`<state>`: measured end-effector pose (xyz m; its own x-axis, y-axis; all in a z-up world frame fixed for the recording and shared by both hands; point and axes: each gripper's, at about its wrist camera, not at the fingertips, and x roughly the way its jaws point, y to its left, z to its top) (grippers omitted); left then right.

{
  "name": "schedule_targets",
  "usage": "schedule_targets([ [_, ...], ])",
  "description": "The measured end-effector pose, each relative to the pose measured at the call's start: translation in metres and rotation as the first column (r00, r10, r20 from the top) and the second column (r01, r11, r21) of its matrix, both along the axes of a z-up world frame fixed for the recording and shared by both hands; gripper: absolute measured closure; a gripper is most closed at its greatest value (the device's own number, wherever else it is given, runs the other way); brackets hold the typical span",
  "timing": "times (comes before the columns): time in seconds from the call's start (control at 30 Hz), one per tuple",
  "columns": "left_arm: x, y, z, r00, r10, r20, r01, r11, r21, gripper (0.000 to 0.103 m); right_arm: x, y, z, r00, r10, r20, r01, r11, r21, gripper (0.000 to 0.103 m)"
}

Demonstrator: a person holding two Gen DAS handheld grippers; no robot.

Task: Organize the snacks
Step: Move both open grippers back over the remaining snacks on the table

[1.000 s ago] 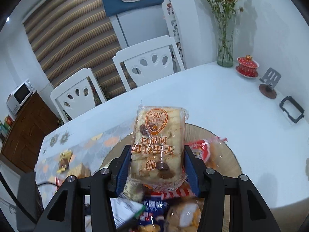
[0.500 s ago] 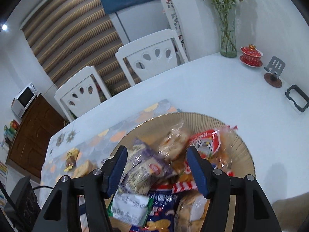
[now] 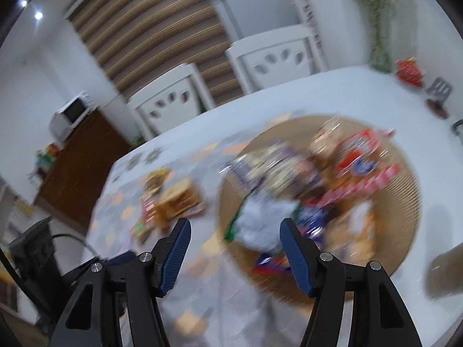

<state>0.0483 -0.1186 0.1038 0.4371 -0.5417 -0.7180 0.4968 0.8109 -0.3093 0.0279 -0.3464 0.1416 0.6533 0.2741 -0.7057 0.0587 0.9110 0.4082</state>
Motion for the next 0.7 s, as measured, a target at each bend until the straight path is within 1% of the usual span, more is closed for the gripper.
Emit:
schedule_targets([
  [0.1,-0.01,0.03,-0.007,0.997,0.073,-0.001,-0.073,0.997,0.019,0.033,-0.011,0.019,-0.007,0.998,0.066,-0.011,-0.065,0.997,0.041,0.041],
  [0.17,-0.015,0.049,-0.014,0.993,0.121,0.0,-0.121,0.992,0.045,0.033,-0.018,0.035,-0.013,0.994,0.108,-0.017,-0.107,0.992,0.06,0.041],
  [0.23,-0.022,0.065,-0.024,0.987,0.158,-0.007,-0.158,0.986,0.058,0.033,-0.02,0.049,-0.022,0.987,0.16,-0.032,-0.156,0.983,0.097,0.037],
  [0.27,-0.023,0.071,-0.029,0.984,0.176,-0.015,-0.174,0.983,0.06,0.033,-0.02,0.059,-0.031,0.979,0.2,-0.044,-0.192,0.971,0.14,0.037],
  [0.33,-0.025,0.085,-0.04,0.976,0.213,-0.033,-0.211,0.975,0.067,0.033,-0.02,0.073,-0.044,0.974,0.221,-0.057,-0.21,0.965,0.154,0.037],
  [0.4,-0.025,0.093,-0.051,0.969,0.243,-0.035,-0.239,0.967,0.088,0.033,-0.017,0.094,-0.062,0.966,0.244,-0.088,-0.234,0.966,0.111,0.037],
  [0.5,-0.027,0.103,-0.066,0.96,0.281,-0.015,-0.277,0.951,0.138,0.033,-0.015,0.113,-0.083,0.964,0.252,-0.082,-0.249,0.967,0.045,0.037],
  [0.6,-0.028,0.106,-0.078,0.954,0.299,0.021,-0.297,0.937,0.185,0.033,-0.015,0.13,-0.104,0.968,0.246,-0.053,-0.25,0.966,-0.072,0.037],
  [0.67,-0.028,0.105,-0.082,0.953,0.302,0.041,-0.303,0.929,0.212,0.033,-0.014,0.138,-0.116,0.97,0.237,-0.047,-0.242,0.957,-0.157,0.037],
  [0.7,-0.028,0.105,-0.084,0.953,0.3,0.048,-0.303,0.927,0.219,0.033,-0.012,0.137,-0.119,0.97,0.236,-0.048,-0.241,0.955,-0.175,0.037],
])
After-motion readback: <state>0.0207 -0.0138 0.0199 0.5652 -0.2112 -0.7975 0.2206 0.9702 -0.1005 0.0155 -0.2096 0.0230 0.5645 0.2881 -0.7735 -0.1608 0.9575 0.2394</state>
